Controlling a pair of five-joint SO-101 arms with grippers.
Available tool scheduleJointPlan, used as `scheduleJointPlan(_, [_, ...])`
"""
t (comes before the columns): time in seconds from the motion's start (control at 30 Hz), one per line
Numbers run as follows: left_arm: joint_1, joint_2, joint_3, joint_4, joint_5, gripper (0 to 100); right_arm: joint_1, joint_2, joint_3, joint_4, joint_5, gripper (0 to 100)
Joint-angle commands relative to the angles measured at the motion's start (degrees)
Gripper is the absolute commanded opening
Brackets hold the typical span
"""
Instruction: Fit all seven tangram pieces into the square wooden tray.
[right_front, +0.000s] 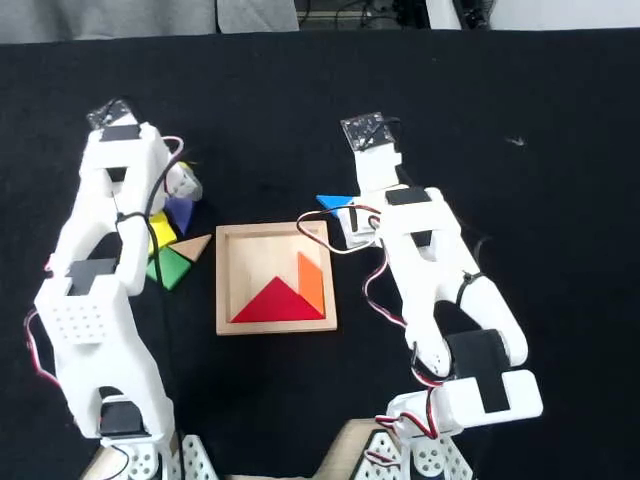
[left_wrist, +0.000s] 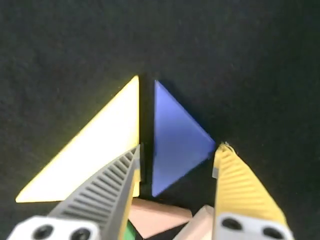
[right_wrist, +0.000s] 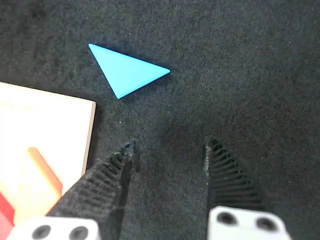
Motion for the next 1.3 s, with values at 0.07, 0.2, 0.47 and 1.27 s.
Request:
scheduleJointPlan(0.07, [-0.4, 1.1, -4.6, 0.1, 0.7, 24, -0.9, -3.0, -0.2, -0.7, 0.5, 20.8])
scheduleJointPlan(0.2, [-0.8, 3.0, -5.3, -1.6, 1.1, 24, -1.0, -3.0, -0.1, -0.7, 0.5, 20.8])
scheduleJointPlan(0.47, [0.0, 6.6, -9.0, -1.2, 0.9, 24, -1.0, -3.0, -0.1, -0.6, 0.6, 20.8])
scheduleJointPlan(1.27, [2.9, 5.7, -21.5, 13.9, 0.9, 23, -1.1, -3.0, 0.5, -0.9, 2.9, 20.8])
